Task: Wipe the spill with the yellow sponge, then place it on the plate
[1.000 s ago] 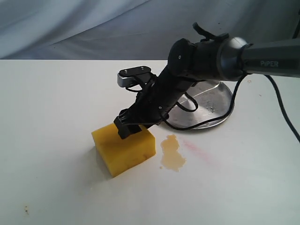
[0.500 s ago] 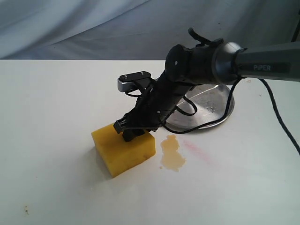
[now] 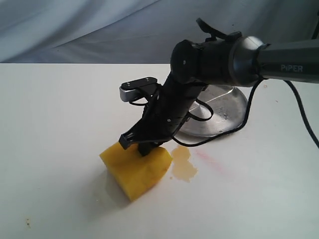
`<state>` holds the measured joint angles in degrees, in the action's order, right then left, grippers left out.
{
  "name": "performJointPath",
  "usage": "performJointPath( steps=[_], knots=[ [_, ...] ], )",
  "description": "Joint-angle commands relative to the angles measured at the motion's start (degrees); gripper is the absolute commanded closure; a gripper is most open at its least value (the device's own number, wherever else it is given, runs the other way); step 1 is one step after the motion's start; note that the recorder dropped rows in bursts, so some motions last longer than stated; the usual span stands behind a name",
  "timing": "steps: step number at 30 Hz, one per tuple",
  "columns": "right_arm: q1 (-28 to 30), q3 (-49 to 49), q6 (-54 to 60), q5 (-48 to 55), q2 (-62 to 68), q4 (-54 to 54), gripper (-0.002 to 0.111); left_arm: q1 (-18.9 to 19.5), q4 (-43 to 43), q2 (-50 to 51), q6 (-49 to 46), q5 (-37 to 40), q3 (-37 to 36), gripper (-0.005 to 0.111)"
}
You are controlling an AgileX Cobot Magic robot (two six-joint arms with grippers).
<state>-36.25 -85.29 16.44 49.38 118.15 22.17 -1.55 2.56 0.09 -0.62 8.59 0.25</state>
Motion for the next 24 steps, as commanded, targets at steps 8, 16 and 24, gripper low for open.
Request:
performJointPath(
  steps=[8, 16, 24],
  knots=[
    [2.50, 9.96, -4.41, -4.41, -1.72, -5.34, 0.108, -0.05, -0.04, -0.09, 0.04, -0.23, -0.25, 0.105],
    [6.02, 12.95, -8.23, -6.78, -5.38, -8.11, 0.108, -0.05, -0.04, -0.09, 0.15, -0.23, -0.25, 0.105],
    [8.28, 15.80, -11.99, -6.68, -8.54, -11.47, 0.108, -0.05, -0.04, -0.09, 0.05, -0.23, -0.25, 0.105]
  ],
)
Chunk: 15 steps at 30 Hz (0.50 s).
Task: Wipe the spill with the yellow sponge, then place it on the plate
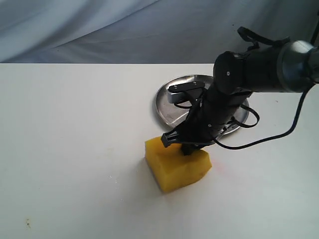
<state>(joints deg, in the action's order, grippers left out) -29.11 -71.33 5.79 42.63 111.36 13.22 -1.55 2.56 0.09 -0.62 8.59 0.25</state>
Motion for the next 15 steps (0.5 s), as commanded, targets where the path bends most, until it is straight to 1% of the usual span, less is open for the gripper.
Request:
performJointPath(
  steps=[1, 5, 9, 12, 15],
  knots=[
    [1.38, 2.54, -1.45, 0.07, -1.89, -2.62, 0.108, -0.05, -0.04, -0.09, 0.05, -0.23, -0.25, 0.105],
    [3.79, 5.68, -2.29, -0.41, -2.94, -3.52, 0.108, -0.05, -0.04, -0.09, 0.05, -0.23, -0.25, 0.105],
    [7.14, 9.62, -5.10, -3.06, -5.25, -6.19, 0.108, -0.05, -0.04, -0.09, 0.05, -0.23, -0.25, 0.105],
    [10.86, 13.57, -9.80, -6.18, -9.32, -10.33, 0.108, -0.05, -0.04, -0.09, 0.16, -0.23, -0.25, 0.105],
    [11.97, 14.21, -15.26, -6.25, -11.81, -15.49, 0.108, -0.05, -0.04, -0.09, 0.16, -0.23, -0.25, 0.105]
  ],
)
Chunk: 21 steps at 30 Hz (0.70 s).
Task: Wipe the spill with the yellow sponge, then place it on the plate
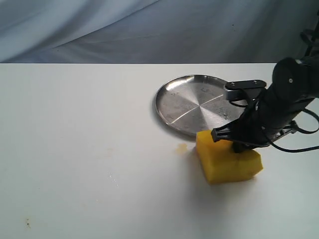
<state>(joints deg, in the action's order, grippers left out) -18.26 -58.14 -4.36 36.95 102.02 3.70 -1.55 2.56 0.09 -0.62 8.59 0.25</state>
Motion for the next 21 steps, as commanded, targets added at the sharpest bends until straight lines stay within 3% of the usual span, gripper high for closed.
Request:
performJointPath(
  steps=[1, 21],
  knots=[
    [1.12, 1.01, -5.62, -0.72, -2.74, -6.30, 0.108, -0.05, -0.04, -0.09, 0.16, -0.23, -0.25, 0.105],
    [-10.70, -1.57, -5.54, -14.09, 5.13, 6.87, 0.108, -0.05, -0.04, -0.09, -0.12, -0.23, -0.25, 0.105]
  ],
)
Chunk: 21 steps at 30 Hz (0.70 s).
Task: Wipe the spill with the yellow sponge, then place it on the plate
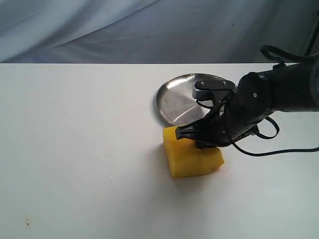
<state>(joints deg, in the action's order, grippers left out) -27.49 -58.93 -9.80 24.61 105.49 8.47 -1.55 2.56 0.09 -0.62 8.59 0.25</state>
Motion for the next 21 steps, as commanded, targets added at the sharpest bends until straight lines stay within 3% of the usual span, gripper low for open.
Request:
performJointPath(
  steps=[1, 11, 21],
  knots=[
    [-2.09, -1.65, -0.09, -1.03, 2.46, 2.10, 0.108, -0.05, -0.04, -0.09, -0.12, -0.23, -0.25, 0.105],
    [-11.44, -12.17, 0.31, 3.27, 8.92, 2.22, 0.108, -0.05, -0.04, -0.09, 0.14, -0.23, -0.25, 0.105],
    [-11.33, -6.45, 0.46, 3.54, 6.70, -0.49, 0.108, -0.05, -0.04, -0.09, 0.14, -0.23, -0.25, 0.105]
  ],
)
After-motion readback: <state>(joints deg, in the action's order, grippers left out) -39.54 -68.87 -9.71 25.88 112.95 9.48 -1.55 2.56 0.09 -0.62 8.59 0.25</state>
